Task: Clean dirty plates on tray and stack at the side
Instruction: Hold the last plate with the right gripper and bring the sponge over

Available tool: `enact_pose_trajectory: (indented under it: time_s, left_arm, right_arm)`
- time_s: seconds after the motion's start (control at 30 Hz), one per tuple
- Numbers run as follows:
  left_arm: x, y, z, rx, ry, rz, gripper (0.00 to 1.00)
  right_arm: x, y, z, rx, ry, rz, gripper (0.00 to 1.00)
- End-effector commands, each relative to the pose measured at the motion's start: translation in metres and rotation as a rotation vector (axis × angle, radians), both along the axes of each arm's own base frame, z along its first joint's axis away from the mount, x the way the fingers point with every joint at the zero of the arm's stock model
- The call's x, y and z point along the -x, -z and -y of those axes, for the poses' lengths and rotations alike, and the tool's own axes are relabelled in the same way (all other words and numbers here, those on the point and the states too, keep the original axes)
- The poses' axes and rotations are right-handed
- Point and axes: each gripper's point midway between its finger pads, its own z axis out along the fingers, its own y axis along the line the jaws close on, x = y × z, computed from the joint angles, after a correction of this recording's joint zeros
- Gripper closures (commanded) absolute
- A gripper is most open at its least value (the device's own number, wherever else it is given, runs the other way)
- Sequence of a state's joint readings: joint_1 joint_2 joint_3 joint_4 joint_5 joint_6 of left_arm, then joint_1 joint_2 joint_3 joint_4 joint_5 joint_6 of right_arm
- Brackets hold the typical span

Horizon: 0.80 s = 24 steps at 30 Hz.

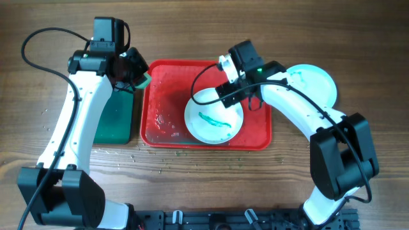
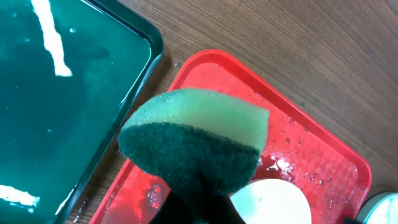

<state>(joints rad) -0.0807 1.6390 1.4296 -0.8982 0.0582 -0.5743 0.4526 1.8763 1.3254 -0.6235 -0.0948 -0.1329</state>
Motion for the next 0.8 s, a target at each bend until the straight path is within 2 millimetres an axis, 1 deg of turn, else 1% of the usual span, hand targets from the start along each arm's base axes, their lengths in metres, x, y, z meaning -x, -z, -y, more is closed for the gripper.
enact_pose_trajectory:
  time_s: [0.0, 0.03, 0.2, 0.27, 0.33, 0.37, 0.43, 0.5, 0.57, 0.6, 0.63, 0.7, 0.77]
  left_arm:
    - [0.003, 0.009, 0.001, 0.0, -0.006, -0.032, 0.96]
    - [0.004, 0.01, 0.001, 0.0, -0.007, -0.038, 0.96]
    - [0.004, 0.013, 0.0, -0.002, -0.007, -0.048, 0.96]
    - [0.004, 0.013, 0.0, -0.002, -0.007, -0.05, 0.96]
    - [0.004, 0.014, 0.0, -0.002, -0.007, -0.051, 0.96]
    - [0.004, 0.014, 0.0, -0.002, -0.007, -0.051, 0.96]
    - [0.004, 0.014, 0.0, -0.002, -0.007, -0.051, 0.96]
    - [0.004, 0.014, 0.0, -0.002, -0.007, -0.052, 0.96]
    - [0.004, 0.014, 0.0, -0.002, -0.007, -0.051, 0.96]
    - [0.004, 0.014, 0.0, -0.002, -0.007, -0.05, 0.96]
    - [0.004, 0.014, 0.0, -0.001, -0.007, -0.051, 0.96]
    - [0.005, 0.014, 0.002, 0.005, -0.004, -0.055, 0.96]
    - [0.006, 0.014, 0.003, 0.013, 0.0, -0.061, 0.96]
  right_arm:
    - [-0.01, 0.009, -0.014, 0.01, -0.208, 0.057, 0.28]
    - [-0.01, 0.016, -0.014, 0.015, -0.208, 0.045, 0.34]
    - [0.002, 0.049, -0.01, 0.037, -0.209, -0.056, 0.51]
    - [0.008, 0.057, -0.006, 0.044, -0.181, -0.097, 0.7]
    - [0.009, 0.058, -0.004, 0.038, -0.127, -0.119, 0.93]
    - [0.01, 0.058, -0.003, 0.032, -0.1, -0.129, 0.96]
    - [0.012, 0.055, -0.001, 0.041, -0.054, -0.151, 0.96]
    - [0.01, 0.043, 0.0, 0.022, 0.081, -0.198, 0.96]
    - [0.012, 0.019, -0.022, -0.12, 0.224, -0.299, 0.96]
    - [0.014, 0.013, -0.032, -0.189, 0.281, -0.346, 0.96]
    - [0.015, 0.01, -0.041, -0.255, 0.378, -0.403, 0.96]
    - [0.013, 0.02, -0.04, -0.258, 0.513, -0.423, 0.96]
    - [0.015, 0.041, -0.04, -0.231, 0.593, -0.427, 0.96]
